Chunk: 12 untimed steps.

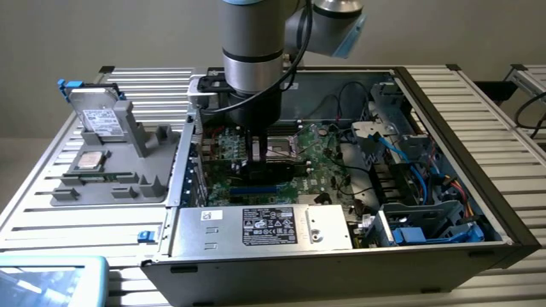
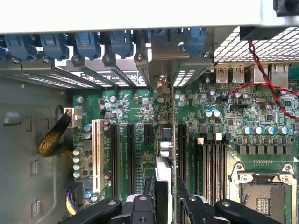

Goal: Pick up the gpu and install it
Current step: 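Insert the gpu into the slot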

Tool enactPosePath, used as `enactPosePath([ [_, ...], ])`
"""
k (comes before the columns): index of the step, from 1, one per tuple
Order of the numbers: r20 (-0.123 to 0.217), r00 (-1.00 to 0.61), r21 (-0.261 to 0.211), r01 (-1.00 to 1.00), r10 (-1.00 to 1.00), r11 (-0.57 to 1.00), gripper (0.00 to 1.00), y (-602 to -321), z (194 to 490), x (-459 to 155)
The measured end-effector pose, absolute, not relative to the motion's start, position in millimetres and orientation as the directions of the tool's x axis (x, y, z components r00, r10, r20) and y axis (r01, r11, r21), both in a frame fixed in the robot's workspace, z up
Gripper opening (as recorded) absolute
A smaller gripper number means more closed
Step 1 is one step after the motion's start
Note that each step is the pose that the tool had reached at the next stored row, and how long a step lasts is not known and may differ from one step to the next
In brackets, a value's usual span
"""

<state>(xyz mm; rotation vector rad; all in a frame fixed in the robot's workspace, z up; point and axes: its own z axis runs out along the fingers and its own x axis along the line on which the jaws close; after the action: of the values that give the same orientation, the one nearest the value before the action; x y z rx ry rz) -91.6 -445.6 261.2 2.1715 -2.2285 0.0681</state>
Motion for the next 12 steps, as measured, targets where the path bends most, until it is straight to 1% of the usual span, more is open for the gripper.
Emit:
enactPosePath([
  [12, 0.050, -0.026, -0.010, -1.000, -0.998, 0.026, 0.28, -446.5, 260.0, -91.5],
])
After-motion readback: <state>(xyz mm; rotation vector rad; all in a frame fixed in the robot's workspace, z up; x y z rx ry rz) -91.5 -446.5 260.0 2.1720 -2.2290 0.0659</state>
